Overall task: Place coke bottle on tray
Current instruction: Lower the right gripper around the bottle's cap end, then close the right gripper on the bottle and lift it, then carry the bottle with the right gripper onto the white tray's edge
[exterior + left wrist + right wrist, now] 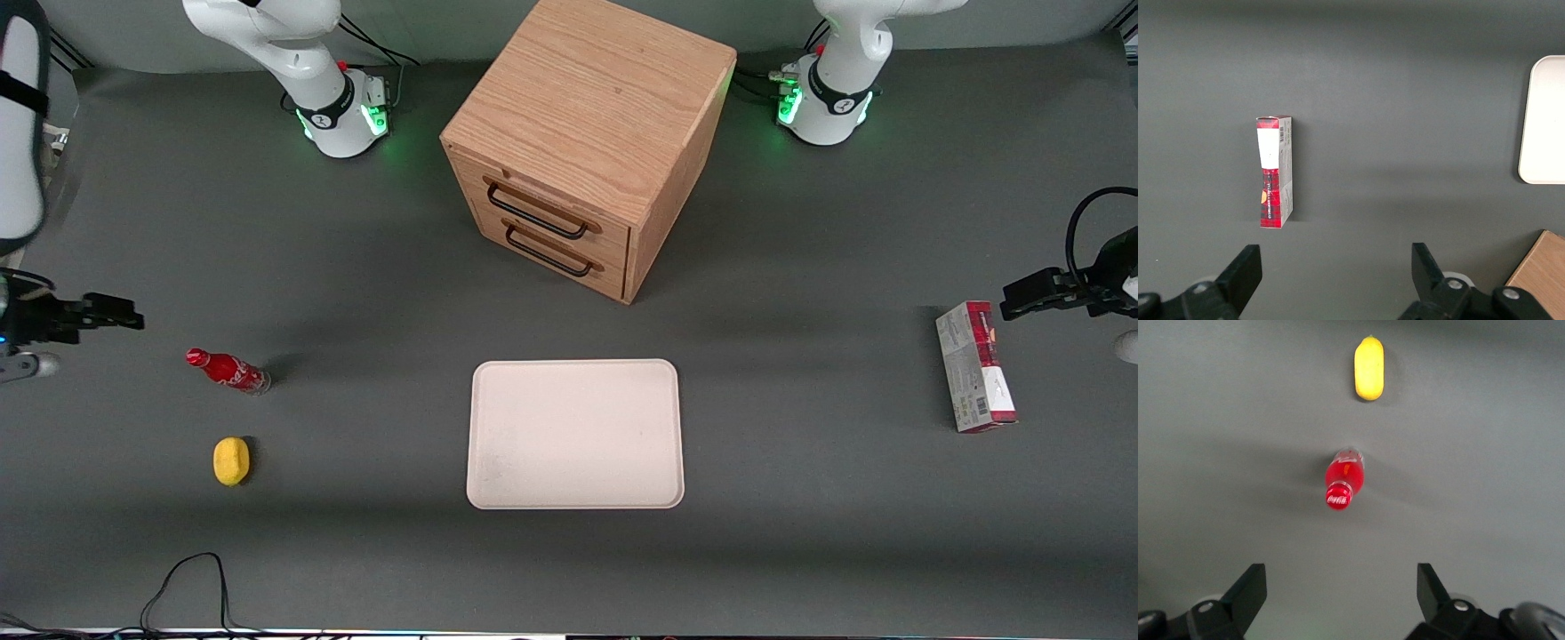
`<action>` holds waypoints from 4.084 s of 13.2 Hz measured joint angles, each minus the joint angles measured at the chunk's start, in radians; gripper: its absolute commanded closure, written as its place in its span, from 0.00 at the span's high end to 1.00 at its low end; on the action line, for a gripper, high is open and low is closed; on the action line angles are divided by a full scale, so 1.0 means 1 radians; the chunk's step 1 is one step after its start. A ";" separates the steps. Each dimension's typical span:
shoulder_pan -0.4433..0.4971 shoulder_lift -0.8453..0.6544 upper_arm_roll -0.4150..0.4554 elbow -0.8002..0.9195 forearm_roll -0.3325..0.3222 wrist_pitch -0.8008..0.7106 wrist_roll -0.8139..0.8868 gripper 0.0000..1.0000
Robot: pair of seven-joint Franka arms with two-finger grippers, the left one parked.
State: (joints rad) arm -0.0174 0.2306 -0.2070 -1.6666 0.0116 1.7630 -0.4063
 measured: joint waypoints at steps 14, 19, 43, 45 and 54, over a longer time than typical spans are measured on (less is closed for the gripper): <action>0.012 0.060 0.008 -0.299 0.041 0.433 -0.012 1.00; 0.012 0.060 0.008 -0.300 0.041 0.434 -0.014 0.11; 0.064 0.106 0.025 0.436 0.044 -0.415 0.127 0.20; 0.111 0.190 0.041 0.498 0.045 -0.410 0.258 0.20; 0.245 0.582 0.332 0.784 0.048 -0.055 1.025 0.22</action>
State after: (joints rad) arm 0.2275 0.8124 0.1249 -0.8824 0.0600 1.7077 0.6189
